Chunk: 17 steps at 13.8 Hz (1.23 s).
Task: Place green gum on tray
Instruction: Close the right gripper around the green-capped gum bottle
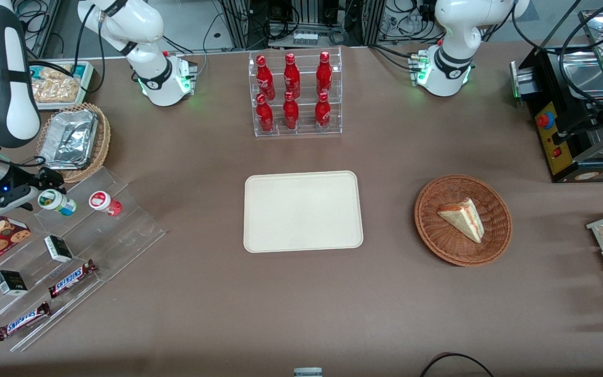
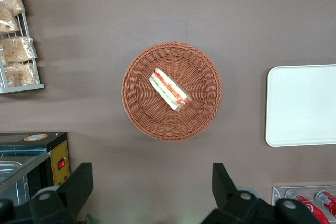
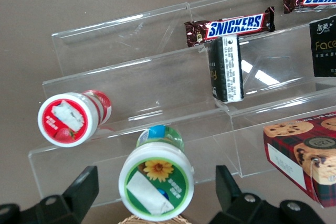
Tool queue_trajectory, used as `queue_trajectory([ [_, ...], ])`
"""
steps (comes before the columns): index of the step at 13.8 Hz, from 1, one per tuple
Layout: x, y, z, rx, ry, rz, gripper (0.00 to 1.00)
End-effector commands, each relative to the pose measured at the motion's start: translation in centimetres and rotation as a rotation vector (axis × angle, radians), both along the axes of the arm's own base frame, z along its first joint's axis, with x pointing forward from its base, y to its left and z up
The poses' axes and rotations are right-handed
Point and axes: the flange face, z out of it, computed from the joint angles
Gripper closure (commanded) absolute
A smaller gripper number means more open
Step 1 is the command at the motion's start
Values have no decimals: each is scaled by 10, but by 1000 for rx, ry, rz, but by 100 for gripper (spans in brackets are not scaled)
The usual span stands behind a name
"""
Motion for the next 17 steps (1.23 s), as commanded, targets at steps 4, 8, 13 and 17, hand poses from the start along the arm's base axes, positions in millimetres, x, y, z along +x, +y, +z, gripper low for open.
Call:
queue_trajectory([
  [4,1,-2,-9,1,-28,7,1],
  [8,3,-1,-11,-1,-33,8,53],
  [13,6,2,-3,0,-35,1,100],
  [17,18,8,33,16,-18,11,100],
])
